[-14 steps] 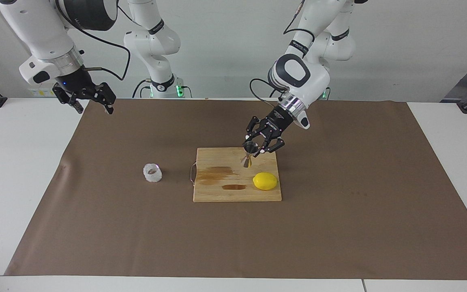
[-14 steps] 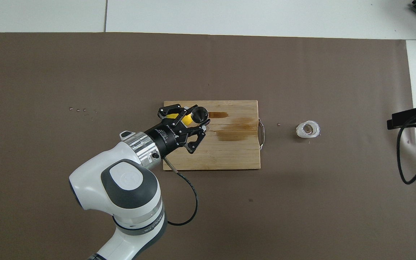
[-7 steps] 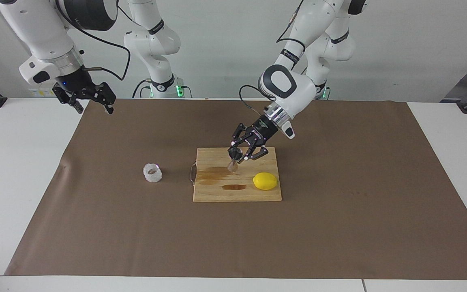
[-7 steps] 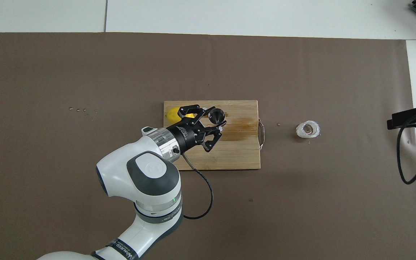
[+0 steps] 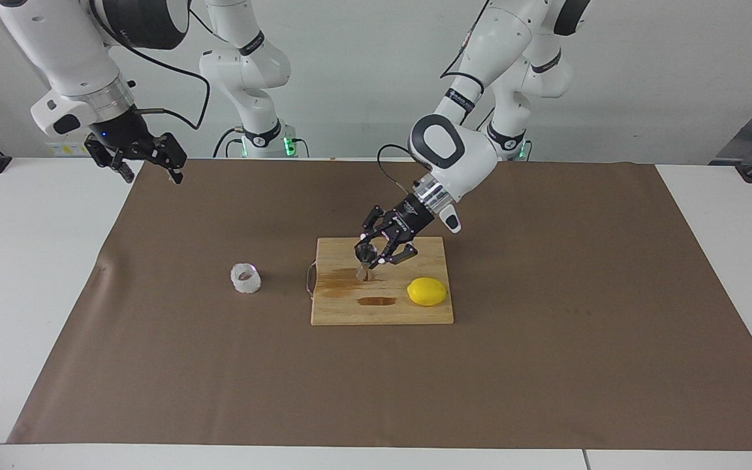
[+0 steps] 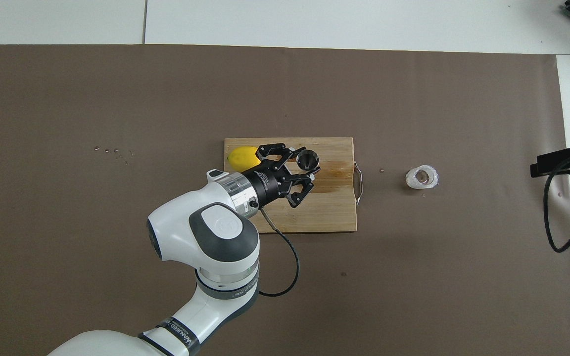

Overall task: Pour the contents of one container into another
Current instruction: 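Lower the dark cup onto the wooden board and open the left gripper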

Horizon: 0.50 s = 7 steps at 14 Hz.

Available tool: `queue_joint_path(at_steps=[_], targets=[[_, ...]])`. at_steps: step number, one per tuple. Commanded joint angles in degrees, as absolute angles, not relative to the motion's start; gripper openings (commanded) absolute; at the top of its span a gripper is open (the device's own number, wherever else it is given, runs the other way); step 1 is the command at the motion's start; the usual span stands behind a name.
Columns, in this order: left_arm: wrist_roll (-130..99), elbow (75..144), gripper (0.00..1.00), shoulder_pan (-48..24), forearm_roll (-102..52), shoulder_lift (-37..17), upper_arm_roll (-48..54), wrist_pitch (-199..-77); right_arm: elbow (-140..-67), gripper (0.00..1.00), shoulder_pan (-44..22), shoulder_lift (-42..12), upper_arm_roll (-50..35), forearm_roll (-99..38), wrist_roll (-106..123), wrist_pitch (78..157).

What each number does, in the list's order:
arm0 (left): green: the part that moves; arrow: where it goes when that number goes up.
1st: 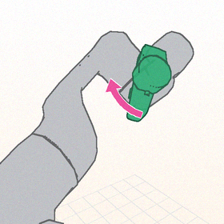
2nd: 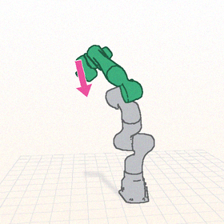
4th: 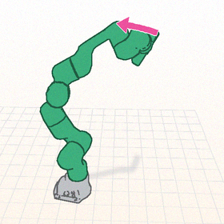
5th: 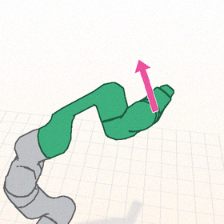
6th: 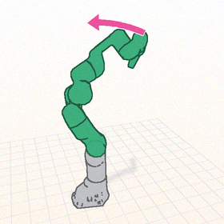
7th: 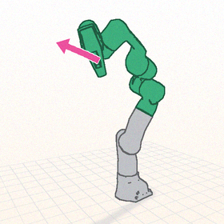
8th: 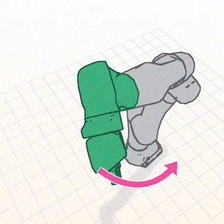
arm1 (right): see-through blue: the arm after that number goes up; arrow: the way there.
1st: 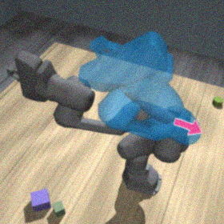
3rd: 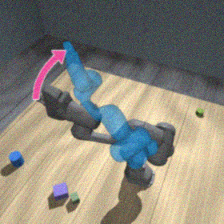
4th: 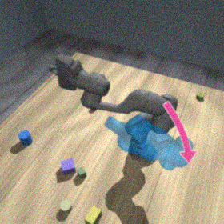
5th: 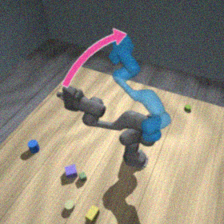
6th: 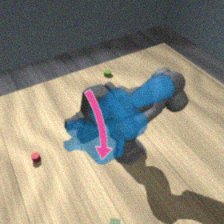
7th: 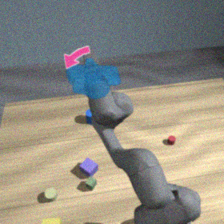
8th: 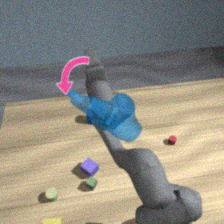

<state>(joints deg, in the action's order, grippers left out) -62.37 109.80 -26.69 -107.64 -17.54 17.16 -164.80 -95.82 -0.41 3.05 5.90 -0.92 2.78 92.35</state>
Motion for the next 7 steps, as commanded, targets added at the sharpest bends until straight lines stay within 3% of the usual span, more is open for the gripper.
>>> queue_joint_path(at_steps=[1,7], targets=[[-61.1,108.1,0.00,-27.1,-107.1,-19.4,17.5,-164.4,-95.5,1.00,-0.2,2.9,5.5,-0.8,2.0,92.2],[-60.6,108.3,0.00,-27.0,-107.4,-19.8,17.6,-164.4,-95.5,1.00,-0.2,2.9,5.5,-0.8,2.0,92.2]])
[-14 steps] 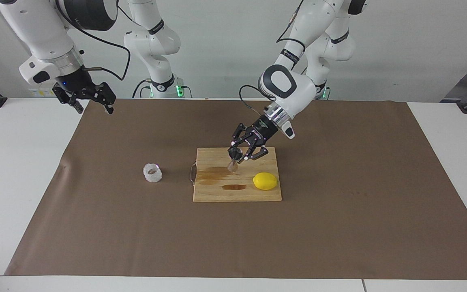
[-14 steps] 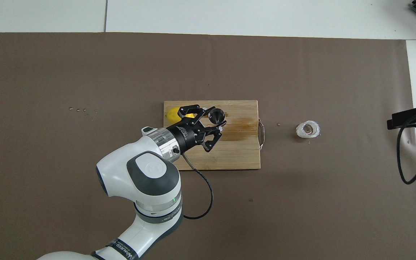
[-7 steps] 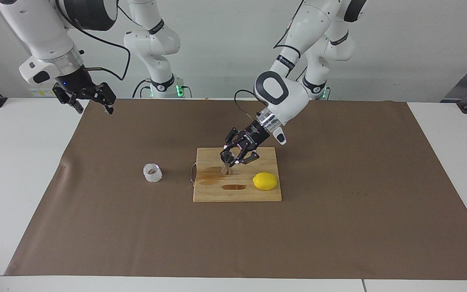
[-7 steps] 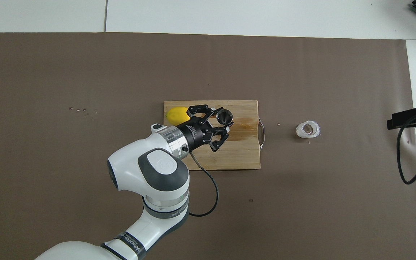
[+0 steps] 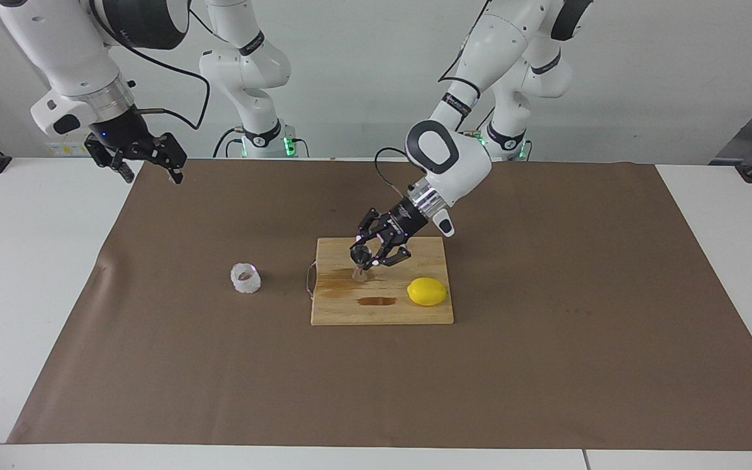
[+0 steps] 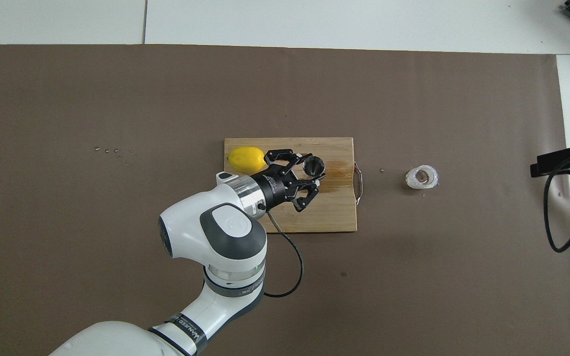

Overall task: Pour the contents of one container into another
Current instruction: 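Lower the dark cup onto the wooden board and open the left gripper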

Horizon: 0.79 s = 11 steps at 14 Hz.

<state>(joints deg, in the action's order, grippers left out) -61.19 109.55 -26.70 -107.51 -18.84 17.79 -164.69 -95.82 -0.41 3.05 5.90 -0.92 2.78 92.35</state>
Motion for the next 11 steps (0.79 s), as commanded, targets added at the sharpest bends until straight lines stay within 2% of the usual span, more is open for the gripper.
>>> queue_joint_path(at_steps=[1,9,11], targets=[[-60.6,108.4,0.00,-27.0,-107.5,-19.8,17.6,-164.4,-95.5,1.00,-0.2,2.9,5.5,-0.8,2.0,92.2],[-59.9,108.8,0.00,-27.9,-107.9,-20.3,17.6,-164.7,-95.5,1.00,-0.2,2.9,5.5,-0.8,2.0,92.2],[-59.9,108.9,0.05,-27.9,-107.8,-20.3,17.6,-164.6,-95.5,1.00,-0.2,2.9,5.5,-0.8,2.0,92.2]])
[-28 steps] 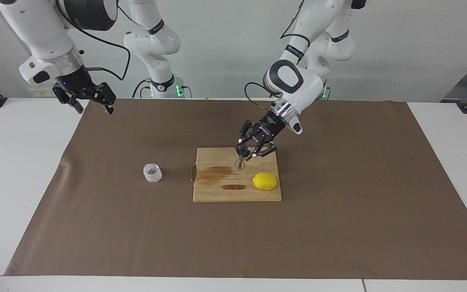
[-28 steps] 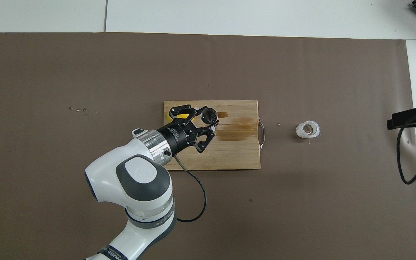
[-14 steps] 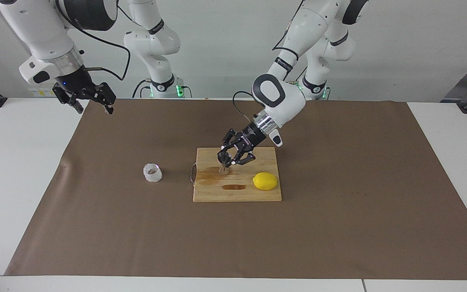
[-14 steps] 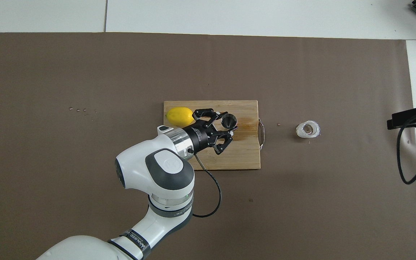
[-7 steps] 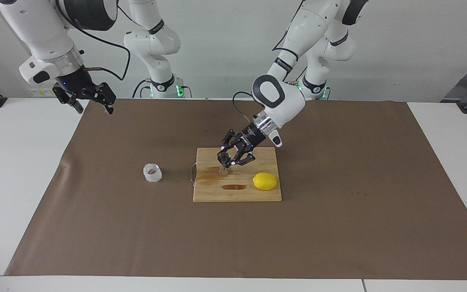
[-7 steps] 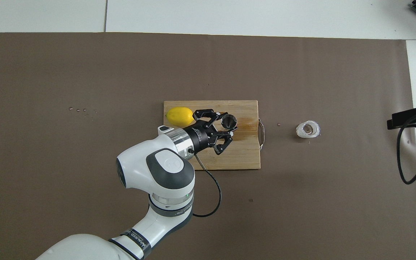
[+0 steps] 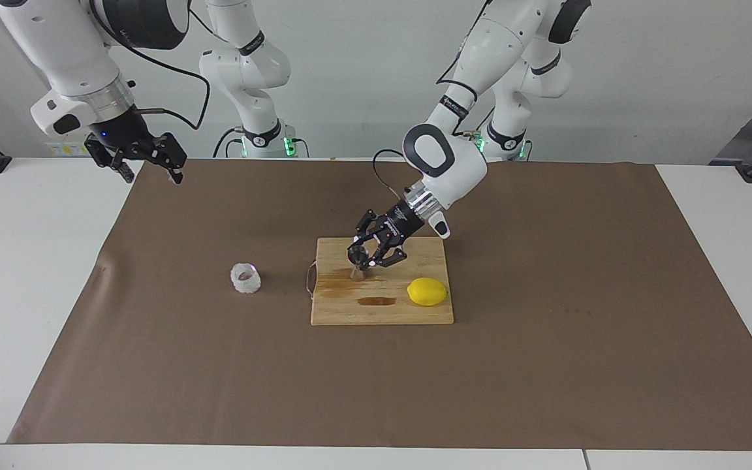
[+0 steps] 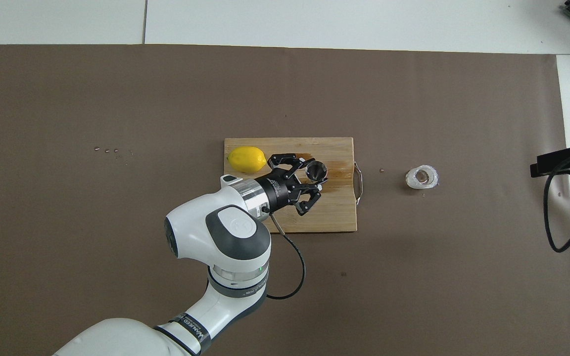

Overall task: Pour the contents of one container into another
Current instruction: 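Lower the dark cup onto the wooden board and open the left gripper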

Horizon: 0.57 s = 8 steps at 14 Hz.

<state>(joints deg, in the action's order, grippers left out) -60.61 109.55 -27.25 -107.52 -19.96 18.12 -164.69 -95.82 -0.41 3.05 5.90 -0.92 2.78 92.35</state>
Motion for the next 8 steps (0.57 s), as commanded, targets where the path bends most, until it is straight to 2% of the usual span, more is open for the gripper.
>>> queue_joint_path(at_steps=[1,5,8], targets=[[-59.8,108.9,0.11,-27.9,-107.8,-20.3,17.6,-164.6,-95.5,1.00,-0.2,2.9,5.5,-0.8,2.0,92.2],[-58.8,109.0,0.12,-28.0,-107.9,-20.3,17.6,-164.6,-95.5,1.00,-0.2,2.9,5.5,-0.8,2.0,92.2],[-58.5,109.0,0.23,-28.0,-107.8,-20.3,17.6,-164.6,-95.5,1.00,-0.2,2.9,5.5,-0.8,2.0,92.2]])
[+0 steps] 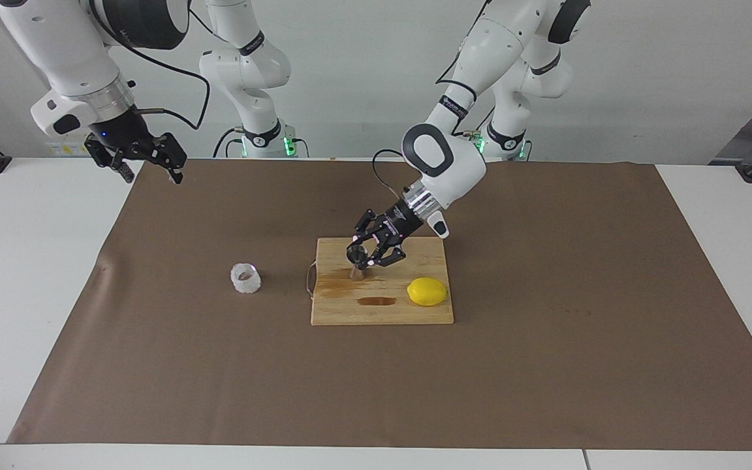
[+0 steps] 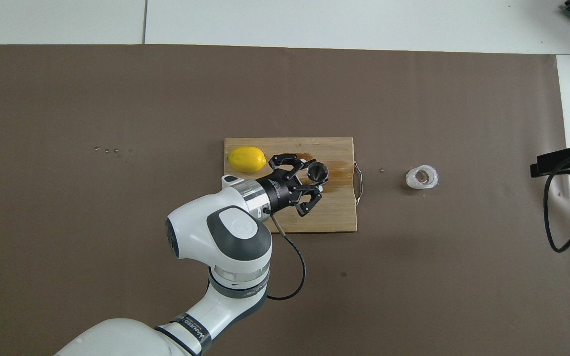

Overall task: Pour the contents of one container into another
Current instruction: 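Lower the dark cup onto the wooden board and open the left gripper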

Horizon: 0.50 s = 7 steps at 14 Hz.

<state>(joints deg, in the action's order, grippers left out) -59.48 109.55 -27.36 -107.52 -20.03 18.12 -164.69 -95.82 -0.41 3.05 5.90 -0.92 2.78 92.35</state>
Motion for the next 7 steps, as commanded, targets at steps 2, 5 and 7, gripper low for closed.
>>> queue_joint_path(at_steps=[2,5,7], targets=[[-58.4,109.0,0.26,-28.0,-107.4,-20.3,17.6,-164.6,-95.5,1.00,-0.2,2.9,5.5,-0.8,2.0,92.2],[-57.0,109.1,0.42,-27.9,-107.8,-20.2,17.6,-164.6,-95.5,1.00,-0.2,2.9,5.5,-0.8,2.0,92.2],[-56.9,109.1,0.46,-27.9,-107.7,-20.2,17.6,-164.6,-95.5,1.00,-0.2,2.9,5.5,-0.8,2.0,92.2]])
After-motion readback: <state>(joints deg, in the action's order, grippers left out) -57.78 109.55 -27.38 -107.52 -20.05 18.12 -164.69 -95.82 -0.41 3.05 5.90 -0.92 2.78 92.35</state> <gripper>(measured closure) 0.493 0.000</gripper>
